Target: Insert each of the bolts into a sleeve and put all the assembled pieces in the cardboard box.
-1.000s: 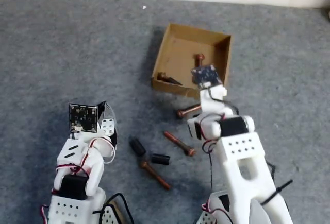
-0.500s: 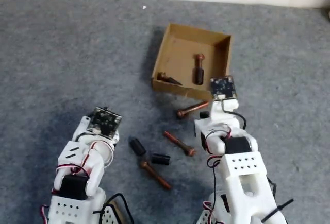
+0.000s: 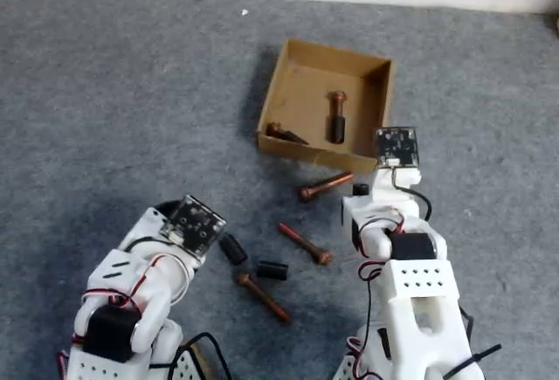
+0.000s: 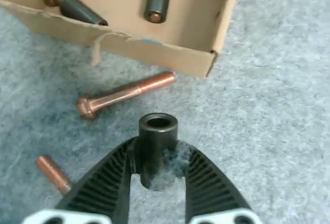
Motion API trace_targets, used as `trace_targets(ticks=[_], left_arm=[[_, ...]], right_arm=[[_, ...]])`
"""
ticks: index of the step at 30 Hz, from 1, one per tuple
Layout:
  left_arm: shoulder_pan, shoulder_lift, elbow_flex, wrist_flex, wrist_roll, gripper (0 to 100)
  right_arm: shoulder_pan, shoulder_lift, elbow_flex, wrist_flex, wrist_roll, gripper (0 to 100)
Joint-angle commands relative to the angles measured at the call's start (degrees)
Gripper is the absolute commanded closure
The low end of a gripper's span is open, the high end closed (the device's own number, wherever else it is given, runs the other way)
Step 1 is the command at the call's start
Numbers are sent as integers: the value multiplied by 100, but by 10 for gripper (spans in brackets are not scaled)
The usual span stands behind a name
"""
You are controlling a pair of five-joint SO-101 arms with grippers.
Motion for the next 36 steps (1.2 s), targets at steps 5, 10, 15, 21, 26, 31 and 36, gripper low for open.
trace_targets(ticks=[5, 10, 15, 21, 26, 31, 36], left_arm=[[998, 1912, -1059, 114, -396, 992], [1842, 3864, -2097, 70, -897, 992], [2211, 5727, -2976, -466, -1204, 888], [2624, 7626, -3881, -826, -1785, 842], [3240, 8822, -4497, -835, -2110, 842], [3565, 9947, -5147, -862, -2268, 842], [3582, 10897, -5895, -844, -2303, 842]], right_arm=[[734, -171, -92, -171, -396, 992], [1473, -171, -101, -180, -589, 992], [2237, -171, -303, -277, -580, 992], [2765, -171, -400, -286, -580, 992], [2782, -171, -409, -286, -580, 992], [2774, -171, -409, -286, -580, 992], [2774, -171, -400, -286, -580, 992]])
